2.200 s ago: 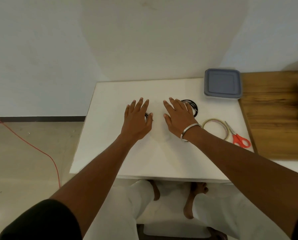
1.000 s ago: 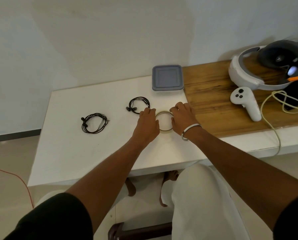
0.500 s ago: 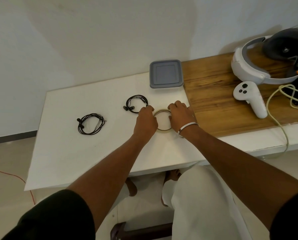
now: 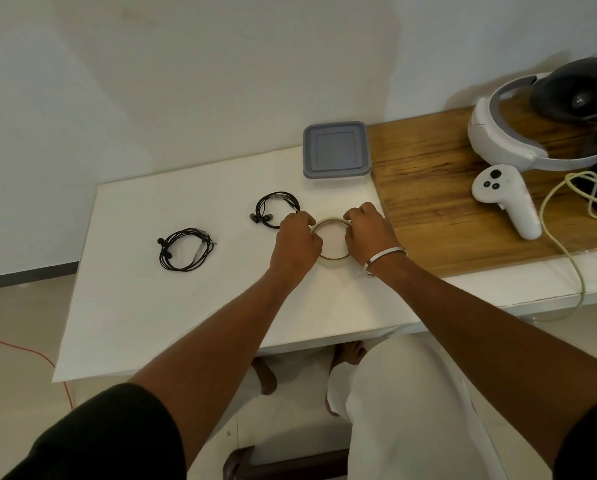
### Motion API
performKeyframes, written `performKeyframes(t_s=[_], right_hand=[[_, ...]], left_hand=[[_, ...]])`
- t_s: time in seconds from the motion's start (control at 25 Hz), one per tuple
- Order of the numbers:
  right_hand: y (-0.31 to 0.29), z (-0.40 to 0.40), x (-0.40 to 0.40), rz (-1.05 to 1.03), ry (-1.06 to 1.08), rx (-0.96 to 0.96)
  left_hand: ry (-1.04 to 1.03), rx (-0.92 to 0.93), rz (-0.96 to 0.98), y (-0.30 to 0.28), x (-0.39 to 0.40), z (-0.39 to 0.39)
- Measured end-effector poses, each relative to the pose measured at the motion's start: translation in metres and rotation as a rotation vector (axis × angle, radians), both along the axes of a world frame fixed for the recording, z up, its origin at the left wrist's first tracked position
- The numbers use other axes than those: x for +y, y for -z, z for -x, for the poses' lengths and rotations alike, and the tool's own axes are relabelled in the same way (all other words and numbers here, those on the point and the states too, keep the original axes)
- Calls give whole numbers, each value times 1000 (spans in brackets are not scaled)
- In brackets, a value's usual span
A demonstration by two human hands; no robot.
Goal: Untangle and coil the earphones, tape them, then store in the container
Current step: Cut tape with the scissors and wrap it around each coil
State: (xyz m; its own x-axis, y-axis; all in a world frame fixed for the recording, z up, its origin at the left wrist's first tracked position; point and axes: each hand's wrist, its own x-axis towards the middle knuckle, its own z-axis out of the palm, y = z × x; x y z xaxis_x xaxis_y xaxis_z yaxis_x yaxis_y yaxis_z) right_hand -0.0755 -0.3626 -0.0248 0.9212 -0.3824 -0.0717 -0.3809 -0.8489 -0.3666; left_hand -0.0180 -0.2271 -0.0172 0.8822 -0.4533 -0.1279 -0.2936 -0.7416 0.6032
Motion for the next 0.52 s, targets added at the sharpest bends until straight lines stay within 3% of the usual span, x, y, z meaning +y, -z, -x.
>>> performKeyframes(t_s=[0.2,0.52], right_hand=[[-4,4,0,-53,4,-64],[-9,18,7,-41,-111,-223]], left_hand=[[-2,15,17,-3,-1,0],[-90,258,190,-14,10,-1]])
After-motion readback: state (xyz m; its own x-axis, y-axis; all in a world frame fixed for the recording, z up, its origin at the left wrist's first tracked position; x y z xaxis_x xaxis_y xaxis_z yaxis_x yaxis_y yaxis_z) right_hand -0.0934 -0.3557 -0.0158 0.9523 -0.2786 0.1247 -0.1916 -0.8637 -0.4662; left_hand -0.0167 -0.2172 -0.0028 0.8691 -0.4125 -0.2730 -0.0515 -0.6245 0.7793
